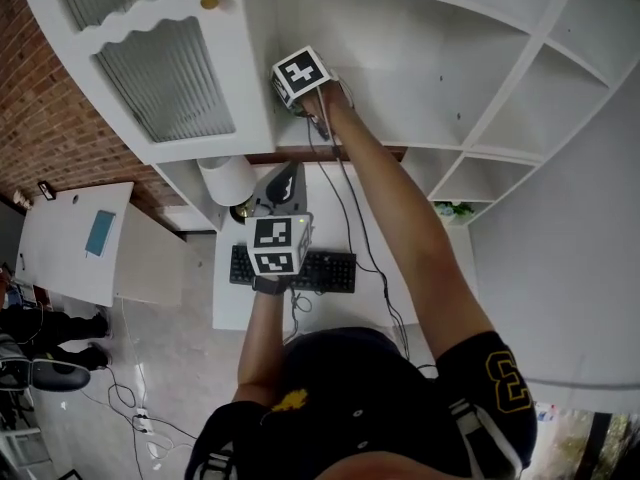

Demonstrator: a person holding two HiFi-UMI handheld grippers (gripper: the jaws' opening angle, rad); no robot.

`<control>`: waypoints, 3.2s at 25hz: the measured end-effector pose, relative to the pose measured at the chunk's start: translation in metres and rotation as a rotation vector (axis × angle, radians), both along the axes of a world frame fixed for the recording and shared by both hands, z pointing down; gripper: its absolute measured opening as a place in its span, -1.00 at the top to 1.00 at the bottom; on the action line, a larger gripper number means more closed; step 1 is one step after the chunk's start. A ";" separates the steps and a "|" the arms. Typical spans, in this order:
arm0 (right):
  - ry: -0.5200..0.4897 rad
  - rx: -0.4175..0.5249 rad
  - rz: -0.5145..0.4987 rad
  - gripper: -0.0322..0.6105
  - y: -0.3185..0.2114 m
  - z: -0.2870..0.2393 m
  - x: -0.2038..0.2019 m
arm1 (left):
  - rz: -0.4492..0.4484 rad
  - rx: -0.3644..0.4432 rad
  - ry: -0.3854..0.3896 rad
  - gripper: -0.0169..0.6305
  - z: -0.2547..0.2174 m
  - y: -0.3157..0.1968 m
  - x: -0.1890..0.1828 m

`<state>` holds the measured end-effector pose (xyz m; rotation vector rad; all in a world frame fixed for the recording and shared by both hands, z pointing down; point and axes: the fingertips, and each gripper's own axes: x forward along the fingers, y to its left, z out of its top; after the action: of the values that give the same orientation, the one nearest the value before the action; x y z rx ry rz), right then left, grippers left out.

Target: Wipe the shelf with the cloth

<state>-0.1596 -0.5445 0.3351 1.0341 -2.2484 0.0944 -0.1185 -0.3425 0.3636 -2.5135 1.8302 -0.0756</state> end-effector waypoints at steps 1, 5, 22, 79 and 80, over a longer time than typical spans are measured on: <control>0.002 0.002 0.005 0.66 0.000 0.000 0.002 | 0.006 0.001 -0.005 0.89 -0.001 0.001 0.002; 0.003 -0.006 0.013 0.66 -0.003 0.001 0.009 | -0.002 0.007 -0.008 0.89 -0.003 0.007 -0.001; -0.005 -0.002 0.074 0.66 -0.011 0.001 0.060 | -0.004 -0.018 -0.037 0.89 0.008 0.020 0.007; -0.064 0.055 0.508 0.66 -0.035 -0.008 0.298 | 0.044 -0.080 0.049 0.89 0.044 0.050 0.000; -0.086 0.066 0.503 0.66 -0.033 -0.008 0.297 | 0.047 -0.089 0.065 0.89 0.048 0.054 -0.004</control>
<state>0.1374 -0.5775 0.3268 1.6383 -2.0254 0.2845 -0.1221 -0.2881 0.4115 -2.6479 1.8291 -0.0763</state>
